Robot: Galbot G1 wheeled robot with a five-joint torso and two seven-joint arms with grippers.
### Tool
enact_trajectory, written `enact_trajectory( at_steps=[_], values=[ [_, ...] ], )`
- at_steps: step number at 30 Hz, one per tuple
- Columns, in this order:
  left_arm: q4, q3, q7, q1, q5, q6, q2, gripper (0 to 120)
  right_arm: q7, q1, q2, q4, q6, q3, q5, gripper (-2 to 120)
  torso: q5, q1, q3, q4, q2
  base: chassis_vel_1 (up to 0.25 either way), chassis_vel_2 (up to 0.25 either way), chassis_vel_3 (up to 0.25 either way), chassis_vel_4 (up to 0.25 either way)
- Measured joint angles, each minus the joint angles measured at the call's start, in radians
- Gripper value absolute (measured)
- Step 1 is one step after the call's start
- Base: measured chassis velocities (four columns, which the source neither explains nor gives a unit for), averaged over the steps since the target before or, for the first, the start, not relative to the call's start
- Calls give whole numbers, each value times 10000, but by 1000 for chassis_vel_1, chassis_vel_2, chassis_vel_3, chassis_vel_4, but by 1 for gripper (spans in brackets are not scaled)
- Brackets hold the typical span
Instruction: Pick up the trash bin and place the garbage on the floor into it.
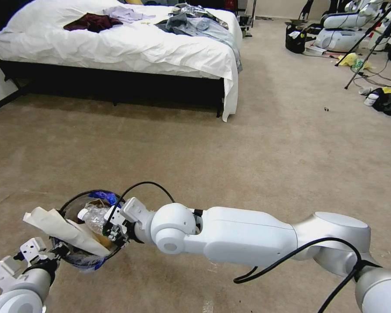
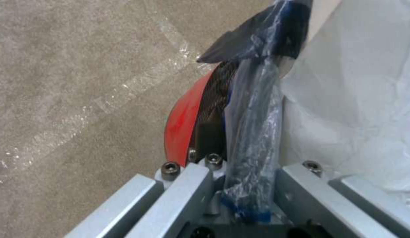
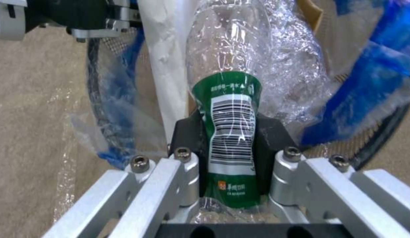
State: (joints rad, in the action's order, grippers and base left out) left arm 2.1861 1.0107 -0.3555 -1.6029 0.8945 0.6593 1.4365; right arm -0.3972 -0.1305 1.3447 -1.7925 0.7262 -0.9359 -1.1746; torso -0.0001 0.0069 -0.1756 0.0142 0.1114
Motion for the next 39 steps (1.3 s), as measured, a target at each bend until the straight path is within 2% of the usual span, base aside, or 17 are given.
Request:
enact_trajectory(
  at_steps=[25, 39],
  values=[
    [-12, -119, 17, 43, -67, 1, 142, 0, -368, 285, 604, 533, 99, -329, -251, 19, 1, 0, 0, 0, 1, 0, 0, 0, 0],
    [-59, -165, 47, 72, -108, -9, 190, 0, -428, 460, 928, 1363, 98, -651, -179, 19, 1, 0, 0, 0, 1, 0, 0, 0, 0]
  ],
)
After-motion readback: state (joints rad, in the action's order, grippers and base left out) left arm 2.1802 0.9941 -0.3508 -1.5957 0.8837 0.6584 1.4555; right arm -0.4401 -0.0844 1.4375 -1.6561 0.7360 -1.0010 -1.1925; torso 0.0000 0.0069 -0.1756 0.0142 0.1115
